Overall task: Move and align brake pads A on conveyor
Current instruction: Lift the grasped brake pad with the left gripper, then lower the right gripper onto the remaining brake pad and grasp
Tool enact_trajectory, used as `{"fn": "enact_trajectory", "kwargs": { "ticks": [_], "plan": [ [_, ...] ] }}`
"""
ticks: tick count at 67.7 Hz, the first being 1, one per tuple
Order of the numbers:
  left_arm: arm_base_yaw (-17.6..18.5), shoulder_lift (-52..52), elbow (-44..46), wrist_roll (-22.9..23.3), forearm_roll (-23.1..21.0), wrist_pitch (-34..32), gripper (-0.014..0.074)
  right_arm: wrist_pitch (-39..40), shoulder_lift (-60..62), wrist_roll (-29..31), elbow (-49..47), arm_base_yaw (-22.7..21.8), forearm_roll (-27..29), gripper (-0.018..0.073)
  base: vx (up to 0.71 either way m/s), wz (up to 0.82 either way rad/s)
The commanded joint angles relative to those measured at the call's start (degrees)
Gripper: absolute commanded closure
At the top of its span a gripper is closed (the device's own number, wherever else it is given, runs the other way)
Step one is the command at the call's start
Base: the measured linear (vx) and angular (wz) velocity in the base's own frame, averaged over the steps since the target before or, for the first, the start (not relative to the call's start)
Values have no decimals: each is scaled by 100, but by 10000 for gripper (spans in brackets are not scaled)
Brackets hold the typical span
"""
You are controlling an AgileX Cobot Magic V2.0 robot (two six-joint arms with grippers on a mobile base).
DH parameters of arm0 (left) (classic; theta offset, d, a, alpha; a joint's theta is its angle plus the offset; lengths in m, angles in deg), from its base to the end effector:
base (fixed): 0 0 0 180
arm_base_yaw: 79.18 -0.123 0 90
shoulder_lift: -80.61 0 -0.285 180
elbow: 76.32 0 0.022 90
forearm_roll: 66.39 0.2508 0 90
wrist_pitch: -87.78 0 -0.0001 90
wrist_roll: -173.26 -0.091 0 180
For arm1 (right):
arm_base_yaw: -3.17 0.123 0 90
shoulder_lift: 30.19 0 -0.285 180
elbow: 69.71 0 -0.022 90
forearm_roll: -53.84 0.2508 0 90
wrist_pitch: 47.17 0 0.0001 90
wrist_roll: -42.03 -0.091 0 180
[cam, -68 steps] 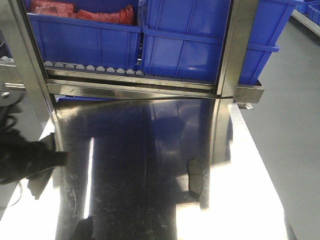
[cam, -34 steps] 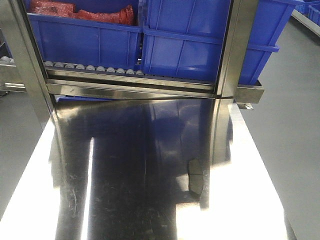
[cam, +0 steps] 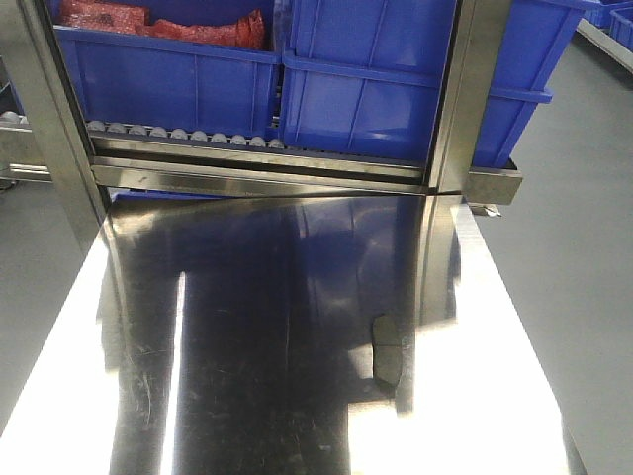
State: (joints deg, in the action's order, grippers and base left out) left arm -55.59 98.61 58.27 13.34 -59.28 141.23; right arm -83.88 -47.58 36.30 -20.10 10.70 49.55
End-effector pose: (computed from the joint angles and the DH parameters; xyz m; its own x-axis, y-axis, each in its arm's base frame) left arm 0.0259 -0.0014 0.3023 -0.4819 -0.0858 -0.8720 0.1926 0.9605 -0.2009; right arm 0.0388 0.0010 0.3049 -0.2370 0.0089 -0.9715 -0.0784 0.9965 0.0283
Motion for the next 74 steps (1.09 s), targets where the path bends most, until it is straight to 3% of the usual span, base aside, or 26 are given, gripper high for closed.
{"fn": "enact_trajectory", "kwargs": {
  "ticks": [1,46,53,74],
  "plan": [
    [31,76,147,-14,31,-544,603,416,-83,-3,-136,-7,-55,72,0,0],
    [31,76,147,-14,31,-544,603,386,-173,-39,-160,-7,198,72,0,0],
    [31,76,147,-14,31,-544,603,-68,-706,-19,-374,-7,429,72,0,0],
    [31,76,147,-14,31,-544,603,-1071,-3459,-6,-1522,-7,429,72,0,0]
  ]
}}
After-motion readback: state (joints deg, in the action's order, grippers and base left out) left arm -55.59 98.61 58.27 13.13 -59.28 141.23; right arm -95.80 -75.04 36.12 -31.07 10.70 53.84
